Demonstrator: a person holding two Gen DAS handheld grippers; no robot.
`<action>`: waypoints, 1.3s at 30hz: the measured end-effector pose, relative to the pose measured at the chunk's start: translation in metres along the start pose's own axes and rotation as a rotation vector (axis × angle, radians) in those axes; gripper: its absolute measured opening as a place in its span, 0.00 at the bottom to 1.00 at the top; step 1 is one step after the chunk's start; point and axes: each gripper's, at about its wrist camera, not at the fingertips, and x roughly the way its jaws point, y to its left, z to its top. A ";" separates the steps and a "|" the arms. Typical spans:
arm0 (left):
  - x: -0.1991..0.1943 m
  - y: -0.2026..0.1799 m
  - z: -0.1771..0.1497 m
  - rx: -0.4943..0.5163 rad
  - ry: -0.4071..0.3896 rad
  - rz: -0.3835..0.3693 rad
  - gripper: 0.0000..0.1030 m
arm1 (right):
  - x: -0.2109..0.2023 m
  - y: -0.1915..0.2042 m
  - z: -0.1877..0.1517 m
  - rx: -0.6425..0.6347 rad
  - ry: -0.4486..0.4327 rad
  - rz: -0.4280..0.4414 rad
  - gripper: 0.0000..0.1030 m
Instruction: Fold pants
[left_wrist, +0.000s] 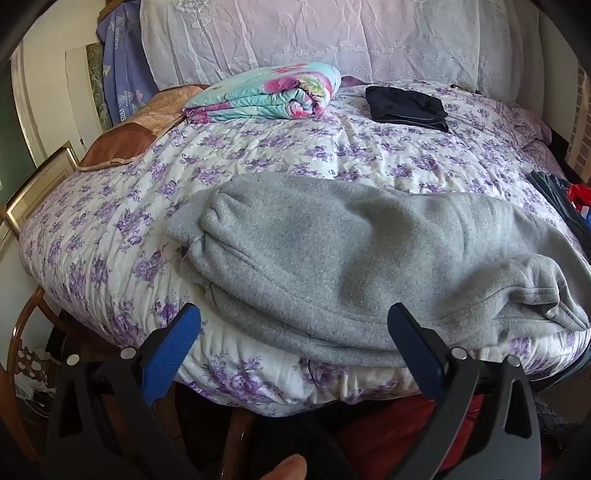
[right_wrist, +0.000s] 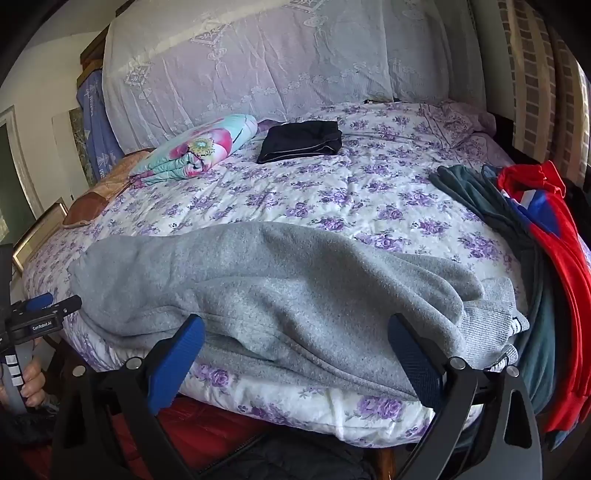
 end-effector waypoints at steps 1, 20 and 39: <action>0.000 0.000 0.000 -0.001 0.000 -0.001 0.96 | -0.001 0.000 0.000 -0.004 -0.001 -0.001 0.97; 0.000 0.007 0.001 -0.003 -0.007 0.004 0.96 | -0.001 -0.001 0.002 0.014 -0.014 0.007 0.97; -0.001 0.011 0.003 -0.011 -0.005 0.003 0.96 | -0.001 -0.003 0.002 0.018 -0.013 0.009 0.97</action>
